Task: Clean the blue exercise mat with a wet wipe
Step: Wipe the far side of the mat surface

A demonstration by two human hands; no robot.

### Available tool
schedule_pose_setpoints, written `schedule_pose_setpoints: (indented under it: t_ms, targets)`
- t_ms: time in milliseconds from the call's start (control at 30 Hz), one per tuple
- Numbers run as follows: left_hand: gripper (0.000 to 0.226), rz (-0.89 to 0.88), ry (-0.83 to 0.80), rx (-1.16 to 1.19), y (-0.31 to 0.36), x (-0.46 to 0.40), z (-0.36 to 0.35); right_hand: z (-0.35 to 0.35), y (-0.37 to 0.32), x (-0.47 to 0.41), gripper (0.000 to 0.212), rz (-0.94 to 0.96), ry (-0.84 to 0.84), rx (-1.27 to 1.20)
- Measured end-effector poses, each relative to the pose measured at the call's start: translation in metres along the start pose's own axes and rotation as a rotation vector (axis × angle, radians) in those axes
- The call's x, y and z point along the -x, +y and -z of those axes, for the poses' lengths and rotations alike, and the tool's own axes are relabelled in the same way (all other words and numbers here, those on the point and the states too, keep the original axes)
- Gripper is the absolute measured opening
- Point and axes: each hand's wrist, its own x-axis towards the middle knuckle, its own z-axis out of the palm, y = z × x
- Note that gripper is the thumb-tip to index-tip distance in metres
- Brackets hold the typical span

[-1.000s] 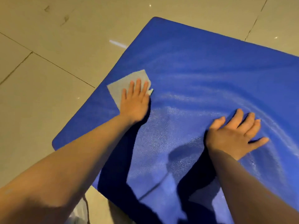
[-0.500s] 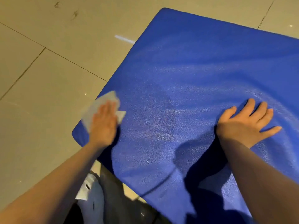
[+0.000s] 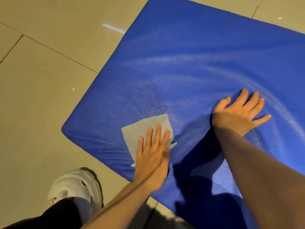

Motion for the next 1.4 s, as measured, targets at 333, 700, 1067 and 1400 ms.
schedule_pose_setpoints:
  t_ms: [333,700,1067,1400]
  targets:
    - [0.067,0.277,0.155,-0.010,-0.137,-0.014,0.041,0.000,0.002,-0.002,0.058,0.004,-0.025,0.023]
    - [0.064,0.512,0.359,0.265,-0.081,0.006,0.024,-0.001,0.001,-0.001,0.060,-0.006,-0.033,0.040]
    - [0.065,-0.243,-0.089,0.002,0.040,0.087,-0.040,0.000,-0.001,0.001,0.059,-0.005,-0.010,0.026]
    - [0.057,-0.167,0.157,-0.186,-0.055,-0.023,0.007,0.002,-0.002,-0.001,0.058,-0.006,-0.049,0.060]
